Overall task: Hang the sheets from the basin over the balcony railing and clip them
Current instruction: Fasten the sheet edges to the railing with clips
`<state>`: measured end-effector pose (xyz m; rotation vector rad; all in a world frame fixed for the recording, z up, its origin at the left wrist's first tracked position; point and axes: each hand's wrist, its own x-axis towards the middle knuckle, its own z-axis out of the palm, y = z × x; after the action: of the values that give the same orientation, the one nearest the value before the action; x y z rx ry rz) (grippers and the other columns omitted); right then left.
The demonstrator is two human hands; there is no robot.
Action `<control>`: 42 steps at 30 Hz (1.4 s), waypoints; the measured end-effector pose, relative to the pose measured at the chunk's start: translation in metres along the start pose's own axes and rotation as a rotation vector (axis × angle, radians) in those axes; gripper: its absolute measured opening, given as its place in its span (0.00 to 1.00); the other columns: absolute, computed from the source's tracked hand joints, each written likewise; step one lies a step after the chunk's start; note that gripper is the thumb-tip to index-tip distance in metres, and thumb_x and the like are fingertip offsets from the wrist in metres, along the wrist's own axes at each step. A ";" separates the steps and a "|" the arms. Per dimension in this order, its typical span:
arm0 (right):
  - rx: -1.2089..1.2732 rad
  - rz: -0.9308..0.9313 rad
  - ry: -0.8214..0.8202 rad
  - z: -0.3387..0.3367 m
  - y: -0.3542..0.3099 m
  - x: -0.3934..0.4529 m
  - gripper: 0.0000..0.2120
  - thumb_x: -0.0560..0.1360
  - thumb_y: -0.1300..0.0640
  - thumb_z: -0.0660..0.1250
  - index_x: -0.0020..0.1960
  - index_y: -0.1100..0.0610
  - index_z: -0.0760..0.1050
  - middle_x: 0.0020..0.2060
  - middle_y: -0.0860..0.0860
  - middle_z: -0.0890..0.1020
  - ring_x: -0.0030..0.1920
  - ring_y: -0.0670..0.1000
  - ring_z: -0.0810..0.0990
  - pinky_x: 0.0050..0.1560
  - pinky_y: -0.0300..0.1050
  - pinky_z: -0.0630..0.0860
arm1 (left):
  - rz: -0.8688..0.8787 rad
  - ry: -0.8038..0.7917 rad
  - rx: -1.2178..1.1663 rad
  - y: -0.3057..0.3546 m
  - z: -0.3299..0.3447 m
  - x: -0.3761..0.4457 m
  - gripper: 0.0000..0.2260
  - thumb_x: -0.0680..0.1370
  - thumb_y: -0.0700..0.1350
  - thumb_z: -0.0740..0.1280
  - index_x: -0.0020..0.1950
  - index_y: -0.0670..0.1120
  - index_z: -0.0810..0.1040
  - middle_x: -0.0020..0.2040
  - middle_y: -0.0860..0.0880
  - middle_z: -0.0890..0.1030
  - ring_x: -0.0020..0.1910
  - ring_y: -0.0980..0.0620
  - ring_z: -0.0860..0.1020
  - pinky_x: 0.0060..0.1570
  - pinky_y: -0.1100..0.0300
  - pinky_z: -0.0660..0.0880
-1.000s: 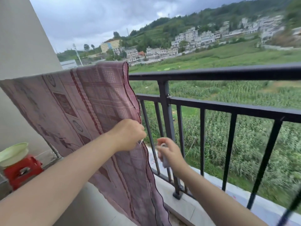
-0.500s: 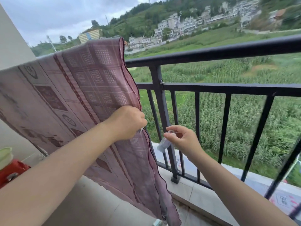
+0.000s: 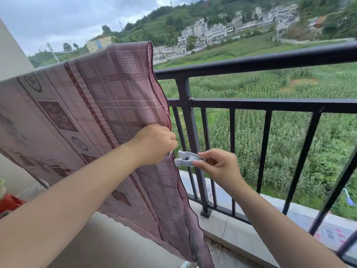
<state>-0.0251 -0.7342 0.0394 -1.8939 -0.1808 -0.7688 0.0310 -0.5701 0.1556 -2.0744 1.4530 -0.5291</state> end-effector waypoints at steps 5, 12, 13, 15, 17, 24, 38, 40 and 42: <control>-0.036 -0.076 -0.071 0.008 -0.008 0.002 0.14 0.61 0.54 0.73 0.39 0.64 0.81 0.30 0.55 0.82 0.30 0.34 0.74 0.31 0.23 0.69 | 0.012 0.083 -0.011 0.002 0.003 0.002 0.13 0.45 0.33 0.70 0.22 0.47 0.73 0.20 0.53 0.73 0.19 0.52 0.71 0.20 0.69 0.67; -0.114 -0.056 -0.094 0.024 -0.009 0.007 0.14 0.63 0.54 0.74 0.40 0.65 0.80 0.32 0.57 0.82 0.29 0.41 0.71 0.33 0.25 0.69 | -0.008 0.150 -0.059 0.002 0.006 0.000 0.12 0.46 0.35 0.71 0.25 0.47 0.76 0.22 0.53 0.75 0.20 0.52 0.73 0.22 0.69 0.68; -0.112 -0.031 -0.093 0.025 -0.007 0.007 0.14 0.64 0.55 0.75 0.43 0.64 0.80 0.35 0.57 0.82 0.30 0.42 0.73 0.34 0.26 0.69 | -0.017 0.166 -0.068 0.002 0.007 0.000 0.12 0.47 0.34 0.71 0.25 0.47 0.77 0.22 0.53 0.75 0.21 0.52 0.73 0.22 0.69 0.69; -0.110 0.016 -0.096 0.024 -0.004 0.005 0.15 0.65 0.57 0.74 0.48 0.64 0.79 0.41 0.57 0.82 0.34 0.46 0.76 0.37 0.28 0.69 | -0.044 0.220 -0.090 0.001 0.010 -0.003 0.10 0.51 0.34 0.71 0.28 0.46 0.78 0.24 0.52 0.77 0.22 0.51 0.75 0.23 0.67 0.70; -0.091 0.061 -0.117 0.023 -0.001 0.001 0.18 0.66 0.57 0.73 0.54 0.62 0.77 0.46 0.56 0.81 0.38 0.47 0.77 0.39 0.28 0.69 | -0.109 0.336 -0.218 0.001 0.017 -0.009 0.03 0.62 0.38 0.70 0.34 0.43 0.79 0.30 0.48 0.81 0.27 0.49 0.78 0.27 0.63 0.74; 0.012 0.176 -0.189 0.015 0.001 -0.012 0.26 0.69 0.60 0.69 0.65 0.59 0.66 0.51 0.48 0.75 0.51 0.48 0.76 0.49 0.51 0.79 | -0.743 0.489 -1.201 0.048 0.025 -0.050 0.07 0.66 0.52 0.55 0.40 0.51 0.64 0.33 0.50 0.67 0.30 0.53 0.65 0.33 0.66 0.64; 0.212 0.465 -0.498 0.006 0.022 -0.083 0.11 0.78 0.59 0.54 0.54 0.54 0.74 0.44 0.48 0.79 0.48 0.52 0.77 0.45 0.47 0.75 | -1.185 0.403 -1.999 0.143 0.059 -0.049 0.12 0.74 0.29 0.61 0.37 0.44 0.74 0.36 0.48 0.78 0.34 0.56 0.79 0.38 0.67 0.79; 0.248 0.487 -0.577 0.002 0.027 -0.092 0.10 0.78 0.59 0.55 0.54 0.47 0.71 0.47 0.50 0.78 0.47 0.51 0.77 0.45 0.46 0.75 | -1.201 0.341 -2.085 0.152 0.067 -0.047 0.11 0.74 0.27 0.60 0.37 0.41 0.73 0.36 0.46 0.78 0.31 0.59 0.80 0.38 0.66 0.79; 0.265 0.479 -0.655 -0.002 0.030 -0.099 0.13 0.75 0.60 0.61 0.52 0.42 0.70 0.47 0.52 0.78 0.46 0.50 0.77 0.45 0.44 0.75 | -1.198 0.291 -2.175 0.158 0.071 -0.044 0.11 0.74 0.27 0.59 0.38 0.40 0.73 0.34 0.47 0.79 0.30 0.59 0.81 0.37 0.67 0.79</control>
<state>-0.0902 -0.7280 -0.0414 -1.7708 -0.2088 0.2051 -0.0561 -0.5555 0.0005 -4.5483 0.0791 1.1460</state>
